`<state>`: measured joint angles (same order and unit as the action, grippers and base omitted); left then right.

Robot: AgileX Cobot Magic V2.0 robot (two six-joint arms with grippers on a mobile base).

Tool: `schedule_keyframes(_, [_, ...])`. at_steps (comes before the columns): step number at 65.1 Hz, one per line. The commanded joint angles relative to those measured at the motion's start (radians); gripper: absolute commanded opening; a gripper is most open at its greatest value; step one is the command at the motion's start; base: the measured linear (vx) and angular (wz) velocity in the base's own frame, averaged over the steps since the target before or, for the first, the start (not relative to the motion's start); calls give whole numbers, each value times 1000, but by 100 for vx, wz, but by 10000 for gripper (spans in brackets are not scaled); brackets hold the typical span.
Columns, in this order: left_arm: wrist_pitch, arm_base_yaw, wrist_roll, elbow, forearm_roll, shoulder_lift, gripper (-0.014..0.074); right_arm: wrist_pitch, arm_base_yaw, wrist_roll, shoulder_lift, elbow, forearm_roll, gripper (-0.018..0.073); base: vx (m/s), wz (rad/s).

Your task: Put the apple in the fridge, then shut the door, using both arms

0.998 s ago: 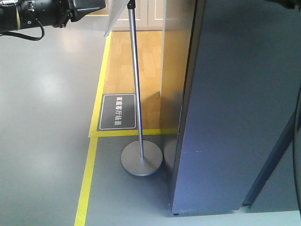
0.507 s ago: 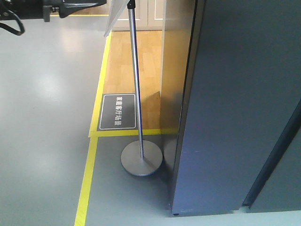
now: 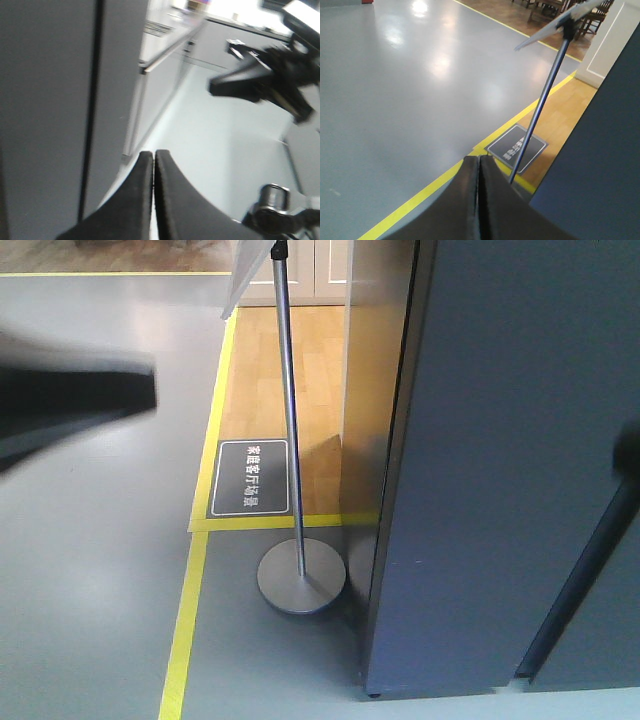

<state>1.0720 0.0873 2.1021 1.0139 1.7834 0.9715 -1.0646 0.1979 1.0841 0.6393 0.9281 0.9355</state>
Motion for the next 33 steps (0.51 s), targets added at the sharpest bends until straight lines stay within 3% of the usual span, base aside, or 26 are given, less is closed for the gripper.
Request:
schedule_keyframes(1, [-199, 2, -9, -202, 4, -153, -8, 79, 0, 9, -125, -141, 46, -6, 0, 0])
schedule_keyframes(6, [-338, 2, -10, -369, 1, -252, -8, 104, 0, 2, -218, -263, 46, -6, 0, 0])
schedule_keyframes(16, [-483, 2, -10, -588, 1, -385, -8, 131, 0, -2, -342, -393, 49, -6, 0, 0])
schedule_keyframes(33, [-536, 2, -10, -631, -6, -430, -8, 91, 0, -13, -375, -410, 103, -6, 0, 0])
